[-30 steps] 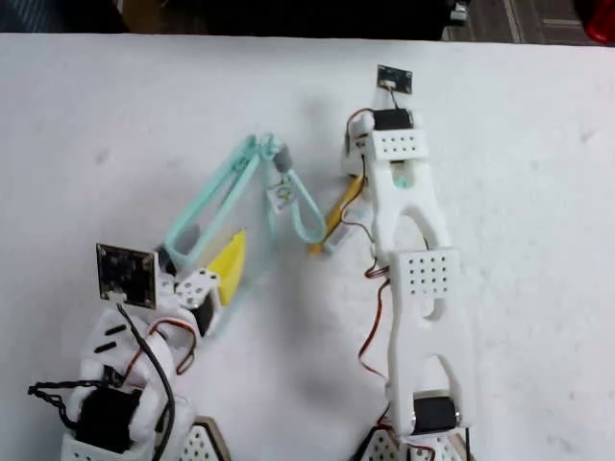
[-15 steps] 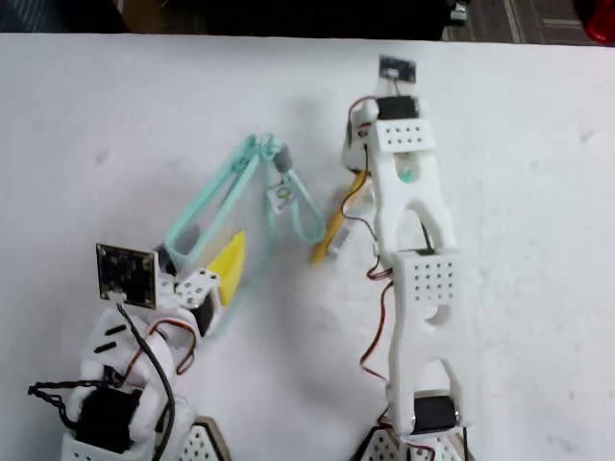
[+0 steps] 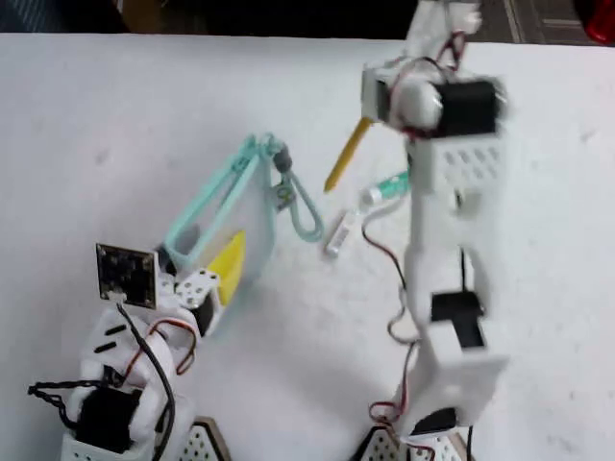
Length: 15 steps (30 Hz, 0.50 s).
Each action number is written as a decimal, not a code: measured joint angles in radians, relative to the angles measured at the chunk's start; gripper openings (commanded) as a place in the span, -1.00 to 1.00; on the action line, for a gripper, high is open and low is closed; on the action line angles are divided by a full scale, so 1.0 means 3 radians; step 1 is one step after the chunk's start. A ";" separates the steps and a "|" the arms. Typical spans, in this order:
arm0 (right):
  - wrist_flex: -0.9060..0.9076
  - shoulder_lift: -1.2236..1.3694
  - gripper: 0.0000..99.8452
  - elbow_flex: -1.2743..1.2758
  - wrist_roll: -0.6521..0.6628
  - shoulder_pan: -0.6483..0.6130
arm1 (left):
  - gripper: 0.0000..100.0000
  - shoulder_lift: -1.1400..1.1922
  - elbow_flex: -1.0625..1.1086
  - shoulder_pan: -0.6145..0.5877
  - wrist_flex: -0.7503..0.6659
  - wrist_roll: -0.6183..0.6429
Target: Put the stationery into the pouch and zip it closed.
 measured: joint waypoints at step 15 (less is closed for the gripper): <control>0.0015 -0.1805 -0.97 -0.0005 0.0046 -0.0757 | -0.54 0.0000 0.0000 0.0000 0.0000 0.0000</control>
